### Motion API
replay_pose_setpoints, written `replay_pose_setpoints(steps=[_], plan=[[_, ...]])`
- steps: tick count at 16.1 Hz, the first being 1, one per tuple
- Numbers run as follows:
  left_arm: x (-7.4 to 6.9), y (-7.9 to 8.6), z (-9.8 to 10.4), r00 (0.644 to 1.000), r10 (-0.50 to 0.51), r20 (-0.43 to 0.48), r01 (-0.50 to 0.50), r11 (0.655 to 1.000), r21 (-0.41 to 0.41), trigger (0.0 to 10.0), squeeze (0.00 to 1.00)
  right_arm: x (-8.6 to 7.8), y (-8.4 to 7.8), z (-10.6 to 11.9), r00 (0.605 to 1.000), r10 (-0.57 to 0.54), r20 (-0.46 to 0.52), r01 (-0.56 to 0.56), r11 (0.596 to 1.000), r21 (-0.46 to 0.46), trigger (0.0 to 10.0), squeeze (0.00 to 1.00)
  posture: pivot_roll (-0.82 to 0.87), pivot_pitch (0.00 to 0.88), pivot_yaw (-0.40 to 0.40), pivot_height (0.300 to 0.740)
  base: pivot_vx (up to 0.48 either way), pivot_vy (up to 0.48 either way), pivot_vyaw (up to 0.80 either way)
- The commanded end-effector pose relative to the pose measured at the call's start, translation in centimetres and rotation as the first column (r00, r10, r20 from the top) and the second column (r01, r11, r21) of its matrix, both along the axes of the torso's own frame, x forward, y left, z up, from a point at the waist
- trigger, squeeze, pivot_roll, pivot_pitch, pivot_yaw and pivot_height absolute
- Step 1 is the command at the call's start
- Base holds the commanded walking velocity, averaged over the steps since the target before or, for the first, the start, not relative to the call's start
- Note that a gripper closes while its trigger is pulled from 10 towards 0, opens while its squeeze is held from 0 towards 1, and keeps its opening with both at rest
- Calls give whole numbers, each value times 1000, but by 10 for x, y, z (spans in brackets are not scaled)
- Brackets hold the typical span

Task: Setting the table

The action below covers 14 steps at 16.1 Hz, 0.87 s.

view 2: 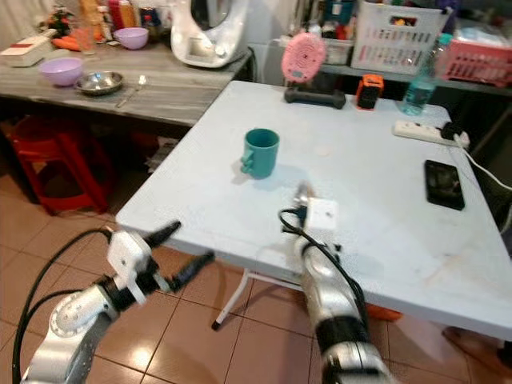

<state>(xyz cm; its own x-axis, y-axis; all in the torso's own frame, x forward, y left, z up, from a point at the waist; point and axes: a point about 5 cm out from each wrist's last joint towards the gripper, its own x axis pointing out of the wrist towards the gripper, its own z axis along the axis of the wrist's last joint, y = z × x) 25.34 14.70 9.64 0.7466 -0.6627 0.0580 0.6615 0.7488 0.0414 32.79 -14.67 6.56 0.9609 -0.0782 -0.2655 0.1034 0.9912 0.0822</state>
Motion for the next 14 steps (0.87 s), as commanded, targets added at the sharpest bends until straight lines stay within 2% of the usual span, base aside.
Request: replay_pose_setpoints(steps=[1, 3, 4, 5, 6, 7, 8, 10, 14], plan=[[9, 6, 3, 998, 65, 10, -65, 998, -13, 10000, 0, -6, -3, 5, 999, -28, 20, 28, 1000, 9, 0, 0, 15, 0, -7, 740, 0, 0, 0], [18, 13, 4, 983, 181, 12, -180, 984, -13, 10000, 0, -14, -7, 14, 996, -49, 78, 49, 999, 3, 0, 0, 15, 0, -7, 740, 0, 0, 0], [24, 18, 3, 965, 263, 12, -263, 965, -5, 10000, 0, -19, -8, 22, 991, -46, 125, 48, 999, -15, 0, 0, 12, 0, -12, 740, 0, 0, 0], [28, 22, 2, 945, 326, -2, -326, 945, -15, 10000, 0, -23, -10, 30, 983, -46, 177, 51, 998, -23, 2314, 0, 12, 0, -12, 740, 0, 0, 0], [32, 26, 1, 921, 389, -22, -390, 921, -22, 10000, 0, -28, -13, 37, 977, -51, 207, 59, 998, -32, 10000, 0, 12, 0, -15, 740, 0, 0, 0], [34, 27, -3, 900, 430, -76, -435, 898, -71, 10000, 0, -34, -16, 45, 968, -52, 245, 65, 997, -46, 10000, 0, 11, 0, -17, 740, 0, 0, 0], [33, 26, -6, 895, 434, -102, -444, 891, -96, 10000, 0, -37, -19, 47, 966, -56, 254, 73, 996, -56, 10000, 0, 11, 0, -20, 740, 0, 0, 0], [31, 20, -8, 903, 418, -97, -426, 899, -97, 10000, 0, -41, -28, 51, 959, -81, 272, 101, 993, -60, 10000, 0, 11, 0, -33, 740, 0, 0, 0], [32, 19, -7, 899, 428, -95, -437, 892, -114, 10000, 0, -51, -38, 54, 950, -90, 299, 127, 986, -105, 10000, 0, 11, 0, -37, 740, 0, 62, 0]])
